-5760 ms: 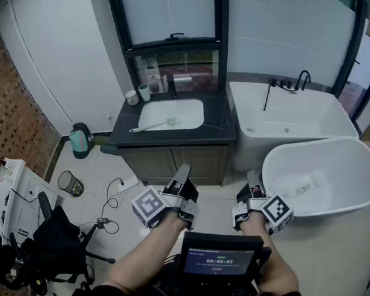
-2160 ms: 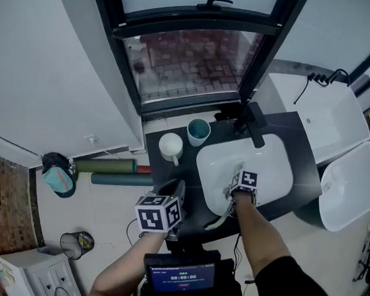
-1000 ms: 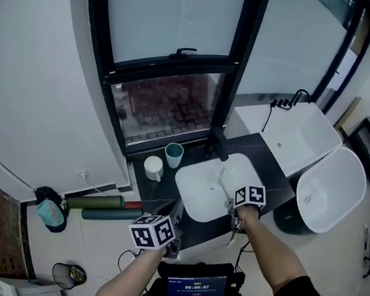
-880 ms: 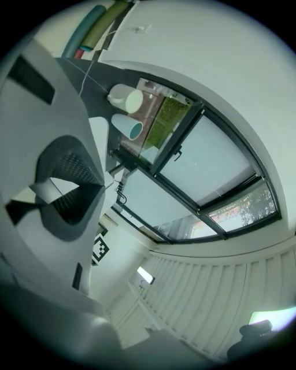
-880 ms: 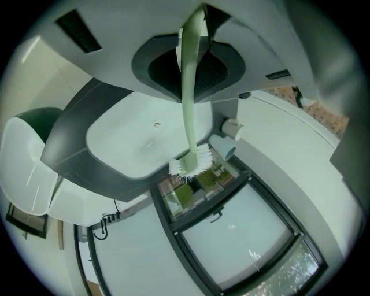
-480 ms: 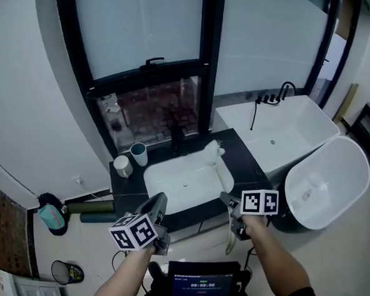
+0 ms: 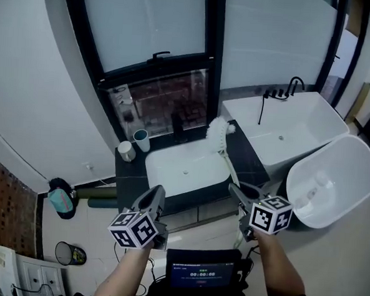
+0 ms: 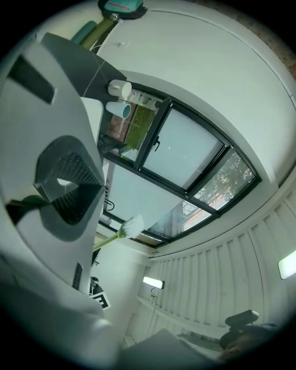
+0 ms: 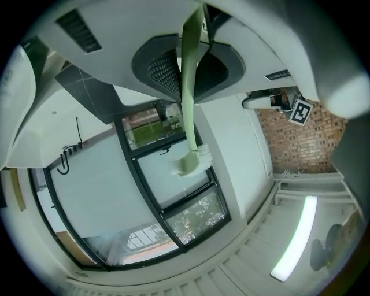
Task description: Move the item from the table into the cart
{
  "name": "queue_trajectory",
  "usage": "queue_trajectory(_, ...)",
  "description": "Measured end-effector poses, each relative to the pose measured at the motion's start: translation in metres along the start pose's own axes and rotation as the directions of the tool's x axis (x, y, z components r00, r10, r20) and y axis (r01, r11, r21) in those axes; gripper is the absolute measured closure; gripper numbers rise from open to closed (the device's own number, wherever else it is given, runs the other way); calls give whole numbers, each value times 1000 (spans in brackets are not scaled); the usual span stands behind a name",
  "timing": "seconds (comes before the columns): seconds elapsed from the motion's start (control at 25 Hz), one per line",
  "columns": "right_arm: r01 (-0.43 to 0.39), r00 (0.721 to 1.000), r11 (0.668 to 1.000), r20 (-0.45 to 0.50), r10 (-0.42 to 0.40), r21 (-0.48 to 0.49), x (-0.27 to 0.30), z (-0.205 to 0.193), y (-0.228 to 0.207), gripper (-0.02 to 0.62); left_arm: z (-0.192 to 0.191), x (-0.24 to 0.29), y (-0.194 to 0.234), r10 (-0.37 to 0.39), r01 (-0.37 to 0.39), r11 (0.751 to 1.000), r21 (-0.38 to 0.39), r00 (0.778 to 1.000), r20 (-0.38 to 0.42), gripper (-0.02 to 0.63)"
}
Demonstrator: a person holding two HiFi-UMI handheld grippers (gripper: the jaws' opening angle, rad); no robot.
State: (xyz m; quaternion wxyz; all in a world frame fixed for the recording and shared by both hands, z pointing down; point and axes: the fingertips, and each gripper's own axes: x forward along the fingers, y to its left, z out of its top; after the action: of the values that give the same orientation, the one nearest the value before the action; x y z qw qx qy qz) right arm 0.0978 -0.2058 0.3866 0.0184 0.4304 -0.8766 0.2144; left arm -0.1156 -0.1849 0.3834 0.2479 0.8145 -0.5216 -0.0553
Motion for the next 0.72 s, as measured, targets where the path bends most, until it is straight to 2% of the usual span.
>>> queue_trajectory(0.24,21,993,999,115,-16,-45,-16,13,21,568,11,-21,16,21,-22,999,42,999,33,595)
queue_trajectory(0.32,25,992,998,128,-17,-63,-18,14,28,568,17,-28,17,4,-7,998,59,999,45,595)
queue_trajectory(0.56,37,988,991,154,-17,-127,-26,8,39,568,15,-41,14,-24,22,988,152,1000,15,597)
queue_trajectory(0.72,43,985,991,169,-21,-127,-22,4,41,568,10,-44,27,-9,7,988,156,1000,7,597)
